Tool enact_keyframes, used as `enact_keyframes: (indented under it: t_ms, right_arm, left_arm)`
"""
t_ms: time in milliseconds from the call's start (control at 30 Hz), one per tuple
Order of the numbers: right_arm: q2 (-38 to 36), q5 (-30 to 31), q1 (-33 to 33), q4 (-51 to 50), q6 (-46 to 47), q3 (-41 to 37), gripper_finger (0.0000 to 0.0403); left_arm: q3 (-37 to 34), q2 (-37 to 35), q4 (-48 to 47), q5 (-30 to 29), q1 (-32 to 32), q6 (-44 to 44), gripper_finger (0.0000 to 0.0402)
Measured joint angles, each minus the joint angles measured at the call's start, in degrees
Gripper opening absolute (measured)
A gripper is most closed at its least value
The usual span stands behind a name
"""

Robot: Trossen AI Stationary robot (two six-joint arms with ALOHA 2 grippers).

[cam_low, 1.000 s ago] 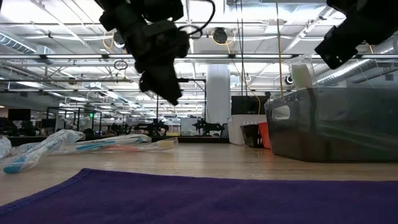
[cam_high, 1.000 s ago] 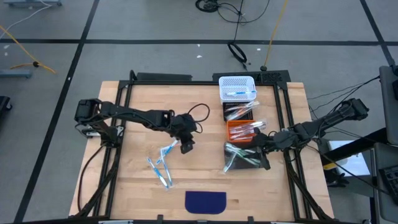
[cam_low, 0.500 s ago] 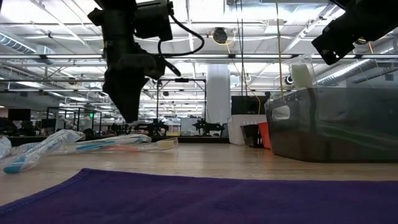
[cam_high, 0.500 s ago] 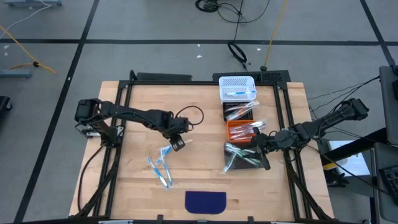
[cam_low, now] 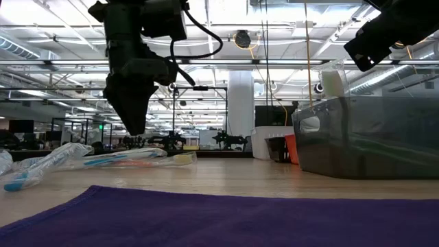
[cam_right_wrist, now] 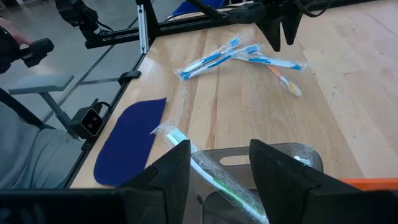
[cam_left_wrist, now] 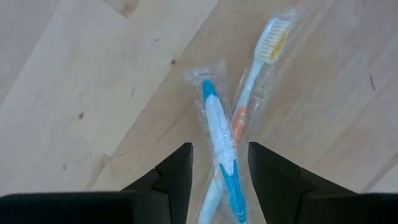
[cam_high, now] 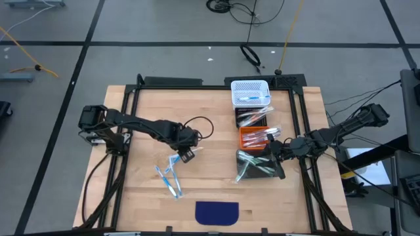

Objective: Pick & Place Toothbrushes
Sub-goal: Put the blue toothbrush into the white bin

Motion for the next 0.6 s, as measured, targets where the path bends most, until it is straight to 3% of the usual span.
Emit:
enact_keyframes:
  t_ms: [367,600]
  right_arm:
    - [0.02,0.0,0.0,0.06,0.15,0.0,0.0155]
    - [0.02,0.0,0.0,0.02,0.15,0.0,0.0155]
  left_arm:
    - [-1.83,2.08,0.07,1.14,-0.5,-2.52,0.0158]
    - [-3.35,1.94,1.5,1.21,-0.48,-3.74,0.0184]
